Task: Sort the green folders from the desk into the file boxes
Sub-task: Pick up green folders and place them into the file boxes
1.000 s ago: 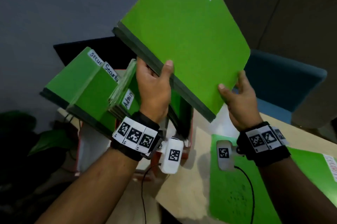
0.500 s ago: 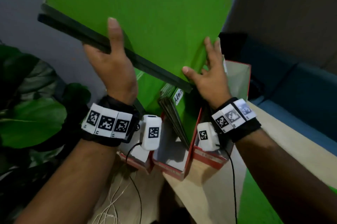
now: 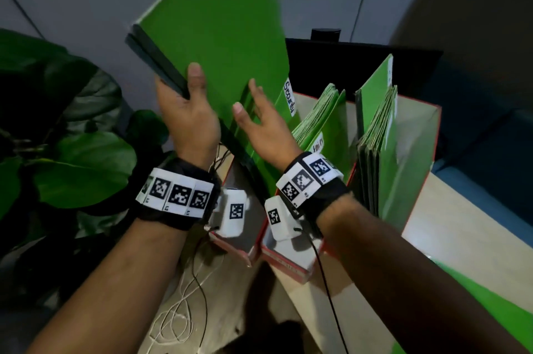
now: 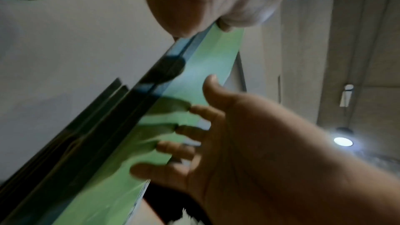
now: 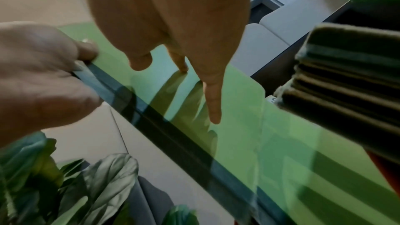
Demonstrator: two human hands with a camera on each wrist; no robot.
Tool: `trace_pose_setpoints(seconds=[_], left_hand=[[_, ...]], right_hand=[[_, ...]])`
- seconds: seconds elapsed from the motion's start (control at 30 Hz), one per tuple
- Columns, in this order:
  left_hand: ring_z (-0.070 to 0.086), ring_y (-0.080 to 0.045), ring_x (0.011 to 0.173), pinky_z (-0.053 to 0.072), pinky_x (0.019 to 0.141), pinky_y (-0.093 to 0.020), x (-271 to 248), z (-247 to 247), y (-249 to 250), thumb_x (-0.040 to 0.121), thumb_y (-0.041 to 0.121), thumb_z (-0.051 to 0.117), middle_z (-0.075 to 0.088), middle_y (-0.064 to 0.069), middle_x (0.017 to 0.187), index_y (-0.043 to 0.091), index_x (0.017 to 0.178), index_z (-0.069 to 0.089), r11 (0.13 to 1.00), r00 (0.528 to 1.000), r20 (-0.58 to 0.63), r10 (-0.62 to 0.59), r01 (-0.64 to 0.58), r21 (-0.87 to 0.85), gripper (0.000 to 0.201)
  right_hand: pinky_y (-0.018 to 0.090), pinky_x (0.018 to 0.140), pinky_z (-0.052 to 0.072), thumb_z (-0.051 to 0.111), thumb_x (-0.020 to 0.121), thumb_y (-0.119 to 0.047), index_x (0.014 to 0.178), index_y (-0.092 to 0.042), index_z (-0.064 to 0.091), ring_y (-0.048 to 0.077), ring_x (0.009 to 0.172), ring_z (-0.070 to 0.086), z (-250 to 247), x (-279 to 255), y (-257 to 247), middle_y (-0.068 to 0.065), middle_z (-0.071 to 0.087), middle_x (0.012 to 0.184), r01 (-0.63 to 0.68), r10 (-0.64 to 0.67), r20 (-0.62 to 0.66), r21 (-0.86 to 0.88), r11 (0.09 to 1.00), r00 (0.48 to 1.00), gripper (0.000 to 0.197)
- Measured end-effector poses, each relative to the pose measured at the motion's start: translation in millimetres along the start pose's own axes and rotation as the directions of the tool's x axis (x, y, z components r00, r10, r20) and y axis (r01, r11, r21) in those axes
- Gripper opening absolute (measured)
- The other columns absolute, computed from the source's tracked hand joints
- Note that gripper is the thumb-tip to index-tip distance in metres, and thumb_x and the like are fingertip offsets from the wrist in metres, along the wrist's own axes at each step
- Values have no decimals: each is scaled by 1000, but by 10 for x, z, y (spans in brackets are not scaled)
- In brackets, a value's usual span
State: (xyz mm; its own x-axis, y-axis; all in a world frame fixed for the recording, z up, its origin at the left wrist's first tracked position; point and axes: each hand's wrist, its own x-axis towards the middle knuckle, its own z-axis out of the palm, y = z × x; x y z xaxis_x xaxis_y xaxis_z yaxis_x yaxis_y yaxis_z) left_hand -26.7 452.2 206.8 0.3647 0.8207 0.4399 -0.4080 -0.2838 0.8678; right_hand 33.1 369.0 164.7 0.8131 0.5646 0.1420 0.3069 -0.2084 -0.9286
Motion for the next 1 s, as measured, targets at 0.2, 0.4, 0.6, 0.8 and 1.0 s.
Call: trace_pose_setpoints(seconds=[0.2, 0.4, 0.6, 0.8, 1.0], left_hand=[[58, -14, 108, 45, 97, -23, -252, -104, -503, 99, 16, 50, 58, -15, 122, -3, 137, 36, 969, 970, 165, -180, 146, 198, 44], [59, 10, 87, 53, 88, -23, -272, -200, -641, 95, 10, 57, 58, 1, 116, 12, 144, 31, 945, 936, 283, -212, 122, 305, 55], [49, -12, 126, 40, 108, -27, -117, -365, -920, 98, 10, 47, 53, -2, 139, 18, 138, 47, 888, 943, 323, -81, -79, 453, 40], [56, -19, 117, 44, 104, -30, -168, -303, -1030, 94, 11, 57, 61, -2, 125, 21, 120, 55, 908, 961, 277, -19, -99, 406, 28], [51, -19, 115, 29, 95, -9, -231, -231, -1137, 87, 6, 65, 64, 2, 121, 18, 113, 68, 742, 918, 394, -40, -237, 627, 29]], right_hand=[[34, 115, 11, 42, 97, -48, 151, -34, 11, 16, 146, 9, 239, -11, 263, 3, 10, 160, -96, 94, -35, -61, 993, 995, 64], [32, 115, 11, 34, 100, -47, 153, -18, 3, 22, 147, 7, 435, 1, 613, 10, 5, 160, -253, 261, 15, -189, 949, 965, 68], [40, 116, 11, 41, 101, -35, 153, -21, 1, 29, 147, 6, 426, -39, 799, 11, -2, 160, -345, 370, 98, -205, 916, 924, 67], [29, 112, 12, 51, 97, -23, 153, -18, 8, 17, 146, 5, 423, -138, 811, -2, -8, 161, -74, 72, -13, -171, 983, 997, 71], [52, 110, 34, 48, 80, 15, 152, -22, -4, 28, 147, 3, 476, -158, 926, -3, -20, 158, -56, 129, 114, -497, 866, 985, 96]])
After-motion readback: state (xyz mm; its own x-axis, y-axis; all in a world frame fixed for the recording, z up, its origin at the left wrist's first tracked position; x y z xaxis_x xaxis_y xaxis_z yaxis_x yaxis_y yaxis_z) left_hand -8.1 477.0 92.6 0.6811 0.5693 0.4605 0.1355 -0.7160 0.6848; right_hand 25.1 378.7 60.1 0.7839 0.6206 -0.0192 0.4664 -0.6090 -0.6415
